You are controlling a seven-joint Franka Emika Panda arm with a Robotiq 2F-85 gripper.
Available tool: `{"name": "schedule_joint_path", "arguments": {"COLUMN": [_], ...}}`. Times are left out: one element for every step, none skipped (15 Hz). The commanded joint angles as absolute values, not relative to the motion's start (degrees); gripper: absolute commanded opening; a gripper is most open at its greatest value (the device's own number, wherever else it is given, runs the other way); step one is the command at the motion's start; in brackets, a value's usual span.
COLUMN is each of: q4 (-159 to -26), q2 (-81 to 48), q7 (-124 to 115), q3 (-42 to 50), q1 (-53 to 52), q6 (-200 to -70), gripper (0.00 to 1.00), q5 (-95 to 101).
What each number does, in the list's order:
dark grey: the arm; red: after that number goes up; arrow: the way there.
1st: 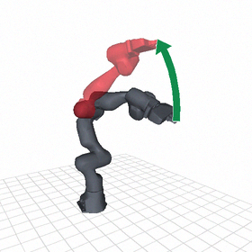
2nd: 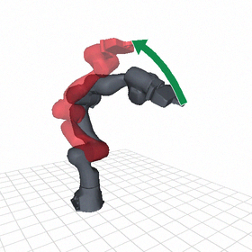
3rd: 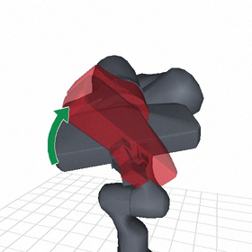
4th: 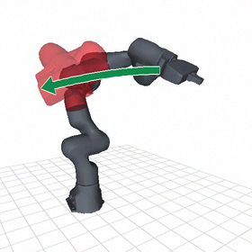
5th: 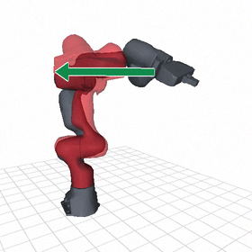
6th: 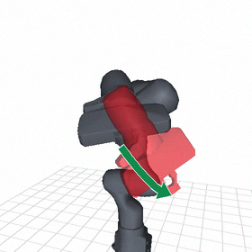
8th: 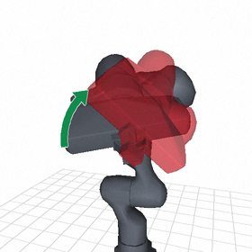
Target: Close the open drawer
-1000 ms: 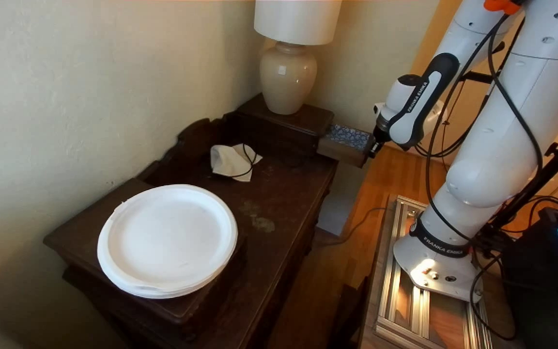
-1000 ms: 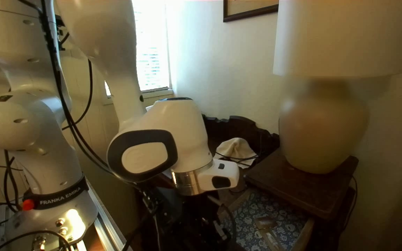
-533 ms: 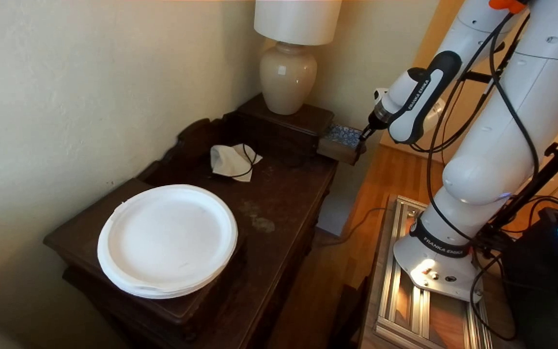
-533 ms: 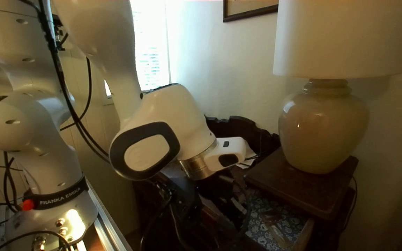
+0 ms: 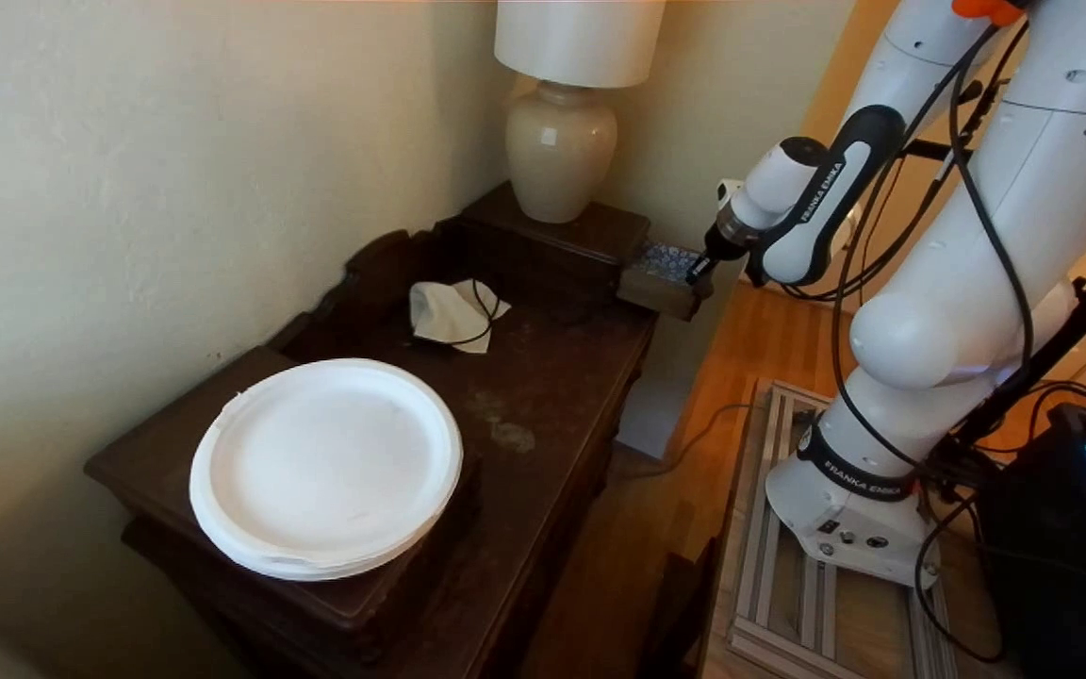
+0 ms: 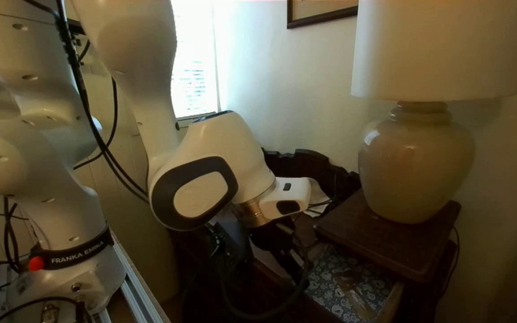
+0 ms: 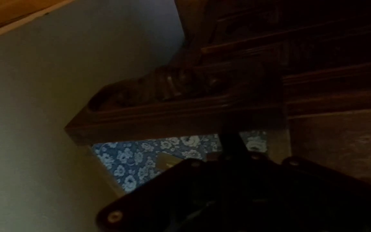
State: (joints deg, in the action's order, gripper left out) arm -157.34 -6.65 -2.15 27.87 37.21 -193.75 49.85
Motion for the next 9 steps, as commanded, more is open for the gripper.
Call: {"name": "schedule_joint_path", "arguments": {"q4": [-157.7,-157.8,-158.2,-160.0,-158.3,-157.5,-157.7,-157.9,-158.1], "q2": [-0.9,0.1,1.2,2.6,0.4,-1.9,-4.1,-5.4,-6.6], "q7": [-1.5,-1.6,-1.8,-2.9,-7.2,-9.9,-11.4,-12.3,-13.0], "q3": [31.3,31.8,32.2,31.8,31.5,31.4,31.2,30.8,30.2], "q1": [39.0,39.7,40.1,40.5,40.6,40.3,40.2,40.6,41.2], "q6": [-193.7,-193.4,-193.0,-191.3,-191.1,-191.3,-191.7,-191.9,-191.3], "gripper": [0.02,0.03,0.03,0.03,0.03,0.03,0.03,0.03,0.03], "q5": [49.5,50.2,51.0,53.1,57.9,61.8,64.4,66.0,67.3]}}
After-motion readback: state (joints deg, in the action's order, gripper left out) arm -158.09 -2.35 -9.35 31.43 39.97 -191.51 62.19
